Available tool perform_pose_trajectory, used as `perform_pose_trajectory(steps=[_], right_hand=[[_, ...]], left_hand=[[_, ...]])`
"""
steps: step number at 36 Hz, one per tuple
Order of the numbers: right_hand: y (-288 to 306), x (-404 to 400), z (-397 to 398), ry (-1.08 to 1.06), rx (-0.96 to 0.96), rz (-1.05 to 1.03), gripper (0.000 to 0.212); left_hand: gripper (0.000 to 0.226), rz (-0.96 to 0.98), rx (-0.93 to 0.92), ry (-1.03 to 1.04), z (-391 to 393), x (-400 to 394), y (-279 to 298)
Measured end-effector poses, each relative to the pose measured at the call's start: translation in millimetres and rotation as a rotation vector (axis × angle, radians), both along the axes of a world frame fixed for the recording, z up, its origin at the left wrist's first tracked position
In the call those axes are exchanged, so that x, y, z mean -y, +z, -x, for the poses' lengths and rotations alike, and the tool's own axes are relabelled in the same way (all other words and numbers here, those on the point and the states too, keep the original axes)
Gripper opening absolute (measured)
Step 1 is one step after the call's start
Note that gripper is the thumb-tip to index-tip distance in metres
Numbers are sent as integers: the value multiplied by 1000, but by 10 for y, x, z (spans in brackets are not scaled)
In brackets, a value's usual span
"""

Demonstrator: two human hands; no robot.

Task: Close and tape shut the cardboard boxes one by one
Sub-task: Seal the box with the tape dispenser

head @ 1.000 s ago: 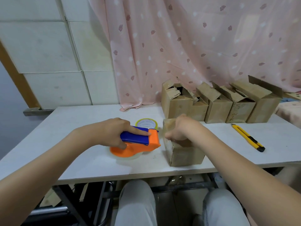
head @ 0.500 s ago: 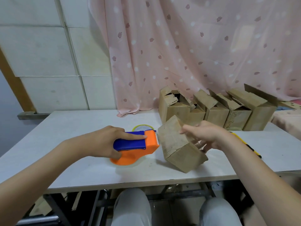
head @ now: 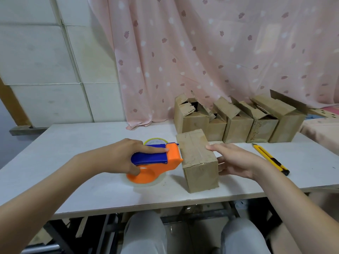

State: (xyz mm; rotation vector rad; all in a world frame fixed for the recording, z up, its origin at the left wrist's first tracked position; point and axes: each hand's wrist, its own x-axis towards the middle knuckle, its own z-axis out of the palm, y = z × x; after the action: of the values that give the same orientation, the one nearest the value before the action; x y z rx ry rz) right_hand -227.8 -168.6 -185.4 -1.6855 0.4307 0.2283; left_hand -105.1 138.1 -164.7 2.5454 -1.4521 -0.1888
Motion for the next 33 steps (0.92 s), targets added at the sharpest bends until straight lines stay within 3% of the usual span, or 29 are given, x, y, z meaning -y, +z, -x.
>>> perform_pose_trajectory(steps=[5,7,9,10,12,15,17,21,33], right_hand=[[-61,27,41,-4,4,112,41],[-9,-78,77,-43,69,358,40],[67,-237,110,-46,213,753,43],[123,-359,137,12,289,942,43],[187,-558,162,201,365,1092,42],[148,-675,156,466,230,1169,73],[99,-654,146,512,178,1263,84],[-27,-628,116,476,183,1334,80],[-33,-597,139,459,233,1288,77]], left_hand=[[92,4,-9,2,-13,57,-16],[93,7,-20,5,-15,63,-28],[93,10,-25,4,-20,66,-32],[93,8,-22,1,-21,67,-30],[93,8,-12,-2,-23,71,-28],[93,7,-5,-4,-26,70,-28],[92,7,-1,-3,-20,74,-29],[92,10,-4,-7,-18,53,0],[90,-81,-2,26,-81,-328,109]])
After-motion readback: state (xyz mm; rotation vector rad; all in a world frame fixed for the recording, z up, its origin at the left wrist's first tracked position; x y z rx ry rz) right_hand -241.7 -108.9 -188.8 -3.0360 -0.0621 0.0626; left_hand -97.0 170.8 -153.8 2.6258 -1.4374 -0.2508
